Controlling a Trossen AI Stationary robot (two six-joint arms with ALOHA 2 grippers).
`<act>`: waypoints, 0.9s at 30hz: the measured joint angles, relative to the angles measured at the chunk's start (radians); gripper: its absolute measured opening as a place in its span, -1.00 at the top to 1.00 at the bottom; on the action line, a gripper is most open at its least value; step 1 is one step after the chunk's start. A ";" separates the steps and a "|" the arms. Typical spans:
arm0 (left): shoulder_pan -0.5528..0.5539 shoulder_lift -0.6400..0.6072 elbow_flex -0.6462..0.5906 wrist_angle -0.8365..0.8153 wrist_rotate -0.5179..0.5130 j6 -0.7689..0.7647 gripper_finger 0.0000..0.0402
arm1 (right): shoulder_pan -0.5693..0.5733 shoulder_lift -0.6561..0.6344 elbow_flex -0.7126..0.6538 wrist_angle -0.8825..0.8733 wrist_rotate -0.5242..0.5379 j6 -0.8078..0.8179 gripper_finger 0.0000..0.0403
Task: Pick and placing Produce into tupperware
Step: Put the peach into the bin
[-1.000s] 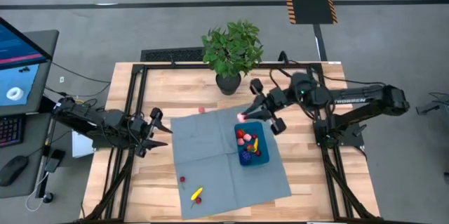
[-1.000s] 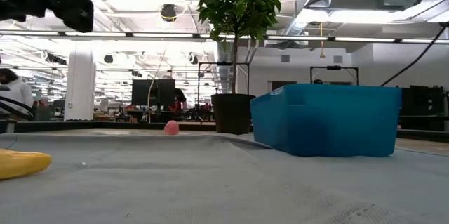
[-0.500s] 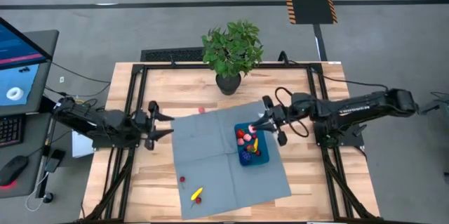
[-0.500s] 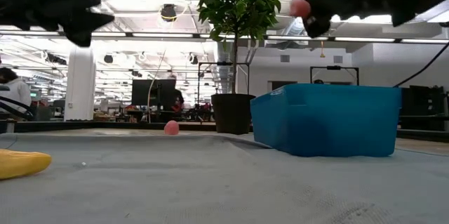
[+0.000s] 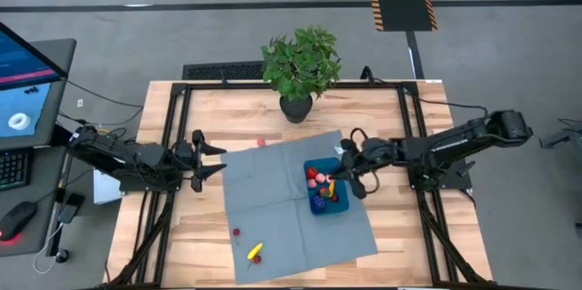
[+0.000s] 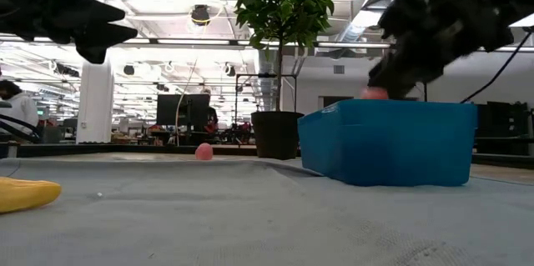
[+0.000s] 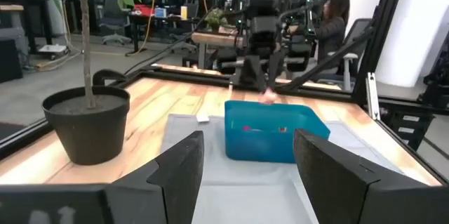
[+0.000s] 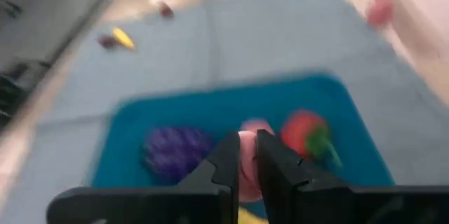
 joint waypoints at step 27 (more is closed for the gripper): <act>-0.001 0.000 0.000 -0.037 -0.078 -0.094 -0.05 | 0.005 0.128 0.219 -0.086 0.109 -0.074 -0.23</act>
